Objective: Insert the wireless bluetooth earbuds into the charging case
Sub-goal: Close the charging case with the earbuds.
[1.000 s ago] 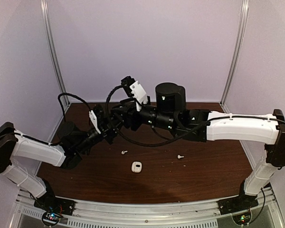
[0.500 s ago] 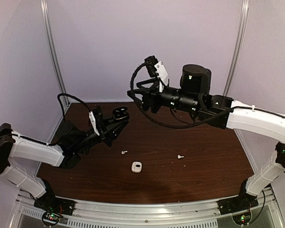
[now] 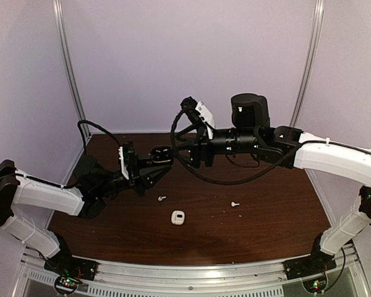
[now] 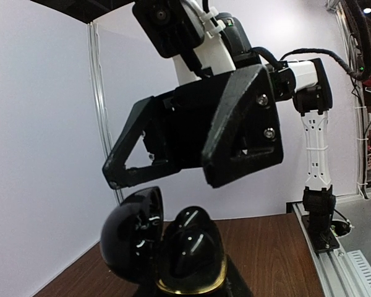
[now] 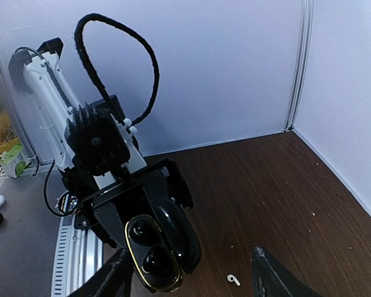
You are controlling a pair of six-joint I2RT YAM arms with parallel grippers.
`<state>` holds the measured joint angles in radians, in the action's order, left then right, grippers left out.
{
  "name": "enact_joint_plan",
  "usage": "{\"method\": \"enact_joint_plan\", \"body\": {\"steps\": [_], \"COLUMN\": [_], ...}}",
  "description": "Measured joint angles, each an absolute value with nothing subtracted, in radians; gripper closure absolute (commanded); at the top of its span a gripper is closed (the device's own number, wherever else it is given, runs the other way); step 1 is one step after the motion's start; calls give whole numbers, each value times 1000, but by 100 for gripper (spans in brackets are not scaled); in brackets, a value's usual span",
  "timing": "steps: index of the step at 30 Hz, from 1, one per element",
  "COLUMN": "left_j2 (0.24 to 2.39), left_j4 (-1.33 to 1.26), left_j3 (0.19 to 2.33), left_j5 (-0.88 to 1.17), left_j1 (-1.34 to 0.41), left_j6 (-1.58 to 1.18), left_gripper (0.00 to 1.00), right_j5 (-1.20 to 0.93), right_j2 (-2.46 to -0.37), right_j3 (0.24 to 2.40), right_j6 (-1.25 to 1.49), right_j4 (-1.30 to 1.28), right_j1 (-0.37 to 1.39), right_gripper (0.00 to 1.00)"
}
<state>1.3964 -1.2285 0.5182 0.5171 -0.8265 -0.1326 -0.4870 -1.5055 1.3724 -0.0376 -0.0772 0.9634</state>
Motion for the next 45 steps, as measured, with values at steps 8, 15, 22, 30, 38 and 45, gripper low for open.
{"method": "enact_joint_plan", "body": {"steps": [8,15,22,30,38,45], "left_j2": [1422,1447,1448,1460,1470,1472], "left_j4": [-1229,-1225,-1224,-1227,-1226,-1206], "left_j3": [548,581,584,585,585,586], "left_j5": [571,603,616,655,667,658], "left_j1": [-826,-826,-824,-810,-802,-784], "left_j6": [-159,-187,-217,-281,-306,-309], "left_gripper": [100,100,100,100,100,100], "right_j5": [-530,-620,-705,-770,-753,-733], "right_j2": [-1507,-1510,-1511,-1511,-1510,-1494], "right_j3": [1372,1372,1369,1361,1348,1309], "right_j6": [-57,-75,-110,-173,-177,-136], "right_j4": [-99,-102,-104,-130,-126,-93], "right_j1": [963,963,954,948,947,926], "right_gripper": [31,36,47,51,47,41]}}
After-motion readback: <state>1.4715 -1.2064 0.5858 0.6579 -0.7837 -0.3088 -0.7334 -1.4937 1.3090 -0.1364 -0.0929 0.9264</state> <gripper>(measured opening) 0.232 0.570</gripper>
